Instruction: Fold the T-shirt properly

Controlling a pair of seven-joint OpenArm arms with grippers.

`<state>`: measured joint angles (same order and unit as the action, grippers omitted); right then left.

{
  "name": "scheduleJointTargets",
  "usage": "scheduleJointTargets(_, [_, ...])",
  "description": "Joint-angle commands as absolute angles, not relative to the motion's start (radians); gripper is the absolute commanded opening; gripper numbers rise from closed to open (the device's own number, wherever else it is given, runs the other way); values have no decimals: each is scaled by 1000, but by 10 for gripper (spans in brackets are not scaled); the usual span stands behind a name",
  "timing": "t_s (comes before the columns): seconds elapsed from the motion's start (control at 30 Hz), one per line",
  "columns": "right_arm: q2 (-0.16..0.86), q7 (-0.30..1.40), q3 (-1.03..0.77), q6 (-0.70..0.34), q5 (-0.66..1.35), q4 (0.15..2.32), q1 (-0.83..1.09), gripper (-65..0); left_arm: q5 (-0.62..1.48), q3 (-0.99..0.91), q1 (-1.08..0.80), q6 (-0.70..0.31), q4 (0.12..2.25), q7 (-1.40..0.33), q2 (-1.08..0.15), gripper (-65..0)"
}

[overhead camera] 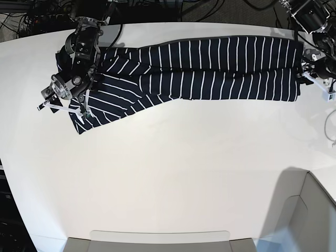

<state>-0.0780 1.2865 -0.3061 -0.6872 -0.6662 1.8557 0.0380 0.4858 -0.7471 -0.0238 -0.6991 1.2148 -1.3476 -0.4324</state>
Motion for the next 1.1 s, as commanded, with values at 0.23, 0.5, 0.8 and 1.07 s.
scheduleJointTargets(0.23, [-77,1287,-306,-698,-676,1871,22,-301,466,-745,-13,-698,1366,-1396,-427,-349])
scheduleJointTargets(0.5, [-77,1287,-306,-698,-676,1871,22,-301,466,-745,-16,-698,1382,-1396,-429,-349])
scheduleJointTargets(0.8, [-77,1287,-306,-698,-676,1871,22,-301,461,-745,-64,-698,1377,-1396,-432,-349])
scheduleJointTargets(1.07, [-77,1287,-306,-698,-676,1871,22,-301,461,-745,-76,-698,1379,-1396,-433,-350])
